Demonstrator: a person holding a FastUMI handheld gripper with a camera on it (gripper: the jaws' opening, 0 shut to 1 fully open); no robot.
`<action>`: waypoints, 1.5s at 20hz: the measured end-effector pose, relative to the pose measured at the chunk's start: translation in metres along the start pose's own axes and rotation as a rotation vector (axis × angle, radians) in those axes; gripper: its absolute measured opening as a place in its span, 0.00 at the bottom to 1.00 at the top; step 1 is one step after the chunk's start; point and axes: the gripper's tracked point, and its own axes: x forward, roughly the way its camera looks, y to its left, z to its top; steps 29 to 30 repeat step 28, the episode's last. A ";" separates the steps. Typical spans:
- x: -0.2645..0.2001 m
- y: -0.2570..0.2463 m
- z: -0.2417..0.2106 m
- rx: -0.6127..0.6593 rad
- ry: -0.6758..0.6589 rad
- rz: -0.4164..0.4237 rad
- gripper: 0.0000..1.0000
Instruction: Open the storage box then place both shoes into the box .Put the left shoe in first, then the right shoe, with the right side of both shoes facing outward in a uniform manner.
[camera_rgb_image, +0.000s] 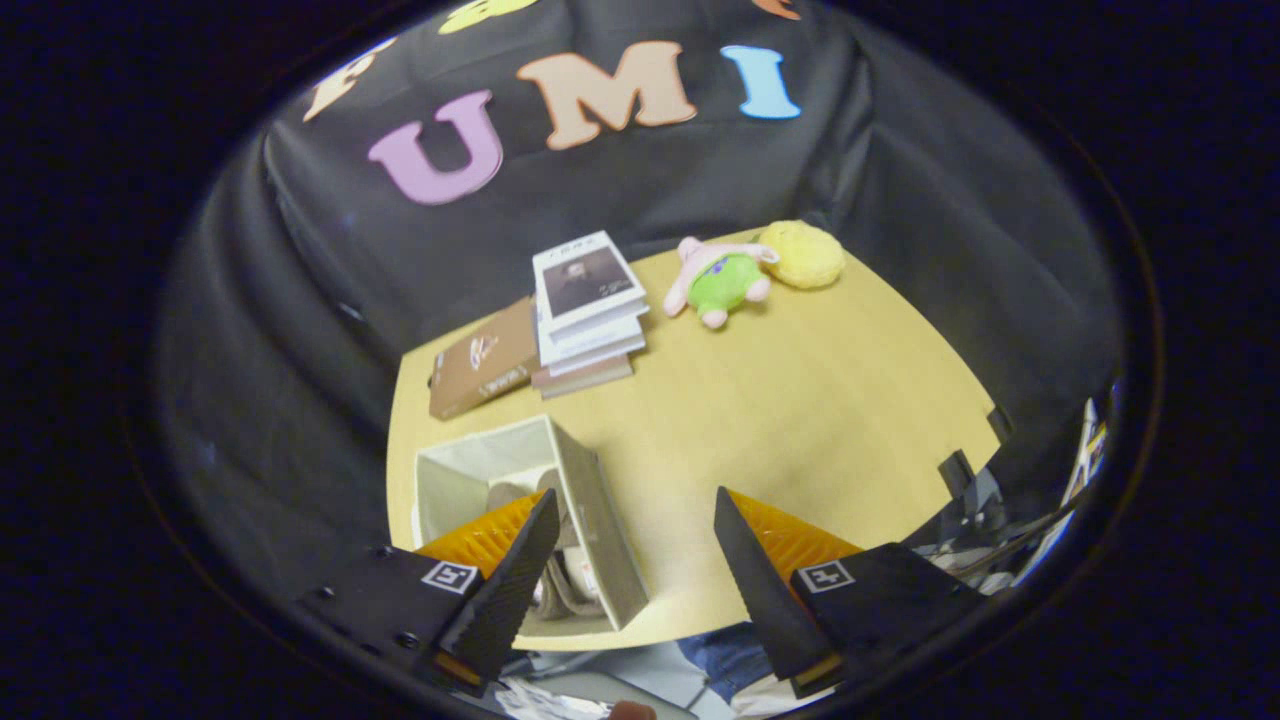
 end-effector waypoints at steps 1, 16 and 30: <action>0.001 -0.013 0.012 0.020 -0.046 0.010 0.99; -0.064 -0.042 0.156 -0.345 -0.893 0.300 0.97; -0.086 -0.052 0.144 -0.347 -0.997 0.297 0.97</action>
